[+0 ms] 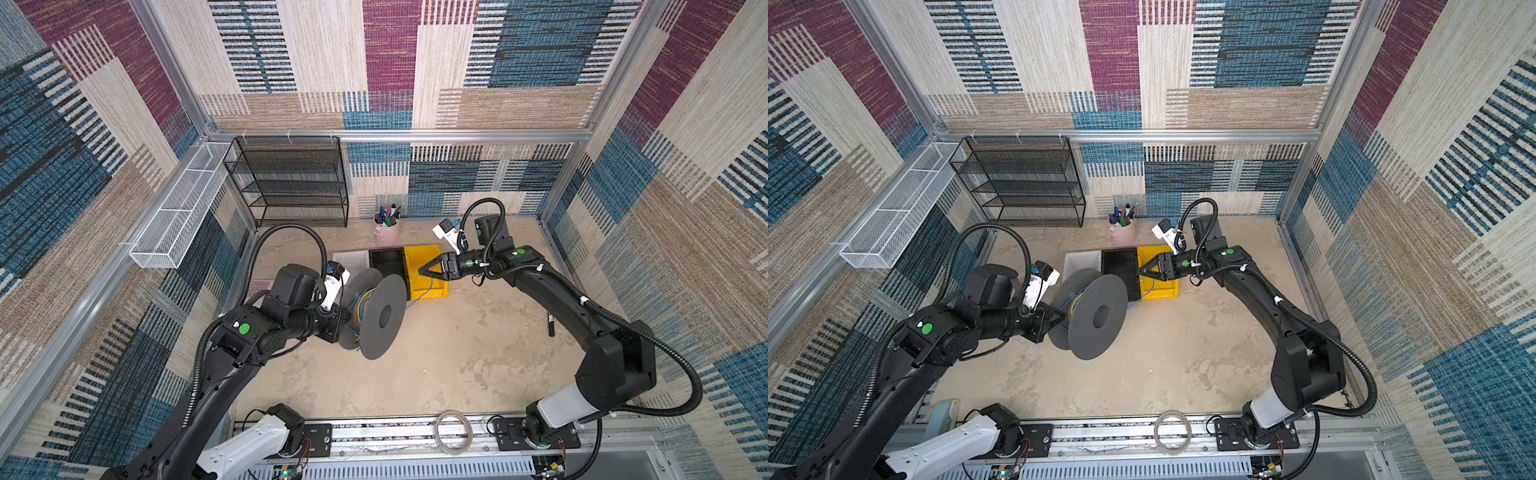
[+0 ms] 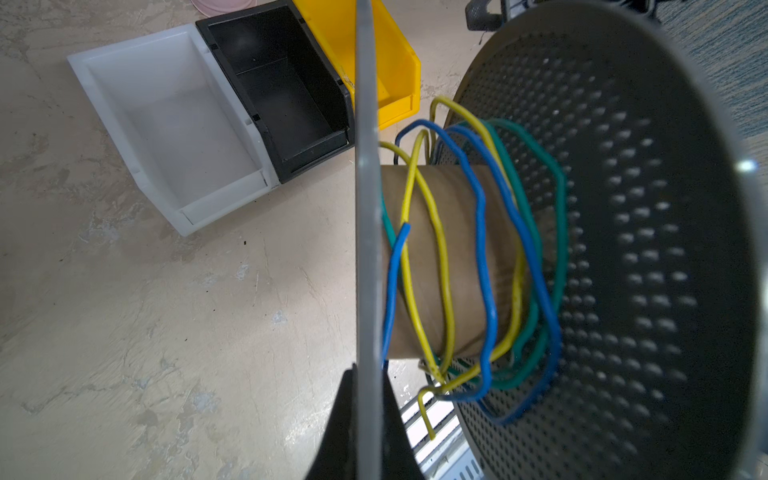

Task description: Wrap the cables

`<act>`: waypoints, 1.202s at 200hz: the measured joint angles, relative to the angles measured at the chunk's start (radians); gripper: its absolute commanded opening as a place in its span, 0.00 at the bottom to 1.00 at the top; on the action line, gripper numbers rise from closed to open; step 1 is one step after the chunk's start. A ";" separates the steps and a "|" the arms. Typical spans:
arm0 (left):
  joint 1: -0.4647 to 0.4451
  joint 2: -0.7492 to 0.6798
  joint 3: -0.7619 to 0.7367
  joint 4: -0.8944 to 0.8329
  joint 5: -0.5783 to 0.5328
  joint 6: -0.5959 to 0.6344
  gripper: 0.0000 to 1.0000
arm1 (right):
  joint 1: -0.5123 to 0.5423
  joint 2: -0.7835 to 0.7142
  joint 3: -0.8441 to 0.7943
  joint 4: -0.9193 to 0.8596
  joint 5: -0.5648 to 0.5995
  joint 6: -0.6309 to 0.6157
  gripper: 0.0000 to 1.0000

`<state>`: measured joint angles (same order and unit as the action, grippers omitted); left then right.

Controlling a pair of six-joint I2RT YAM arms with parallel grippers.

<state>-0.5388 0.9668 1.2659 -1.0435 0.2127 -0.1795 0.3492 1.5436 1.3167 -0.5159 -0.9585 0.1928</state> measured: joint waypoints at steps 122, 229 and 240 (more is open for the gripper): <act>0.000 -0.005 0.000 0.000 -0.003 -0.001 0.00 | 0.000 -0.024 -0.024 -0.021 -0.008 0.001 0.12; 0.000 0.016 0.002 0.002 -0.004 -0.001 0.00 | 0.004 0.040 0.229 -0.070 0.060 0.023 0.00; 0.000 0.023 0.007 0.006 -0.007 -0.001 0.00 | 0.019 0.092 0.337 -0.092 0.084 0.027 0.00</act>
<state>-0.5385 0.9894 1.2728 -1.0374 0.2058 -0.1802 0.3683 1.6352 1.6535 -0.6083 -0.8742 0.2199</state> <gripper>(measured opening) 0.075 0.058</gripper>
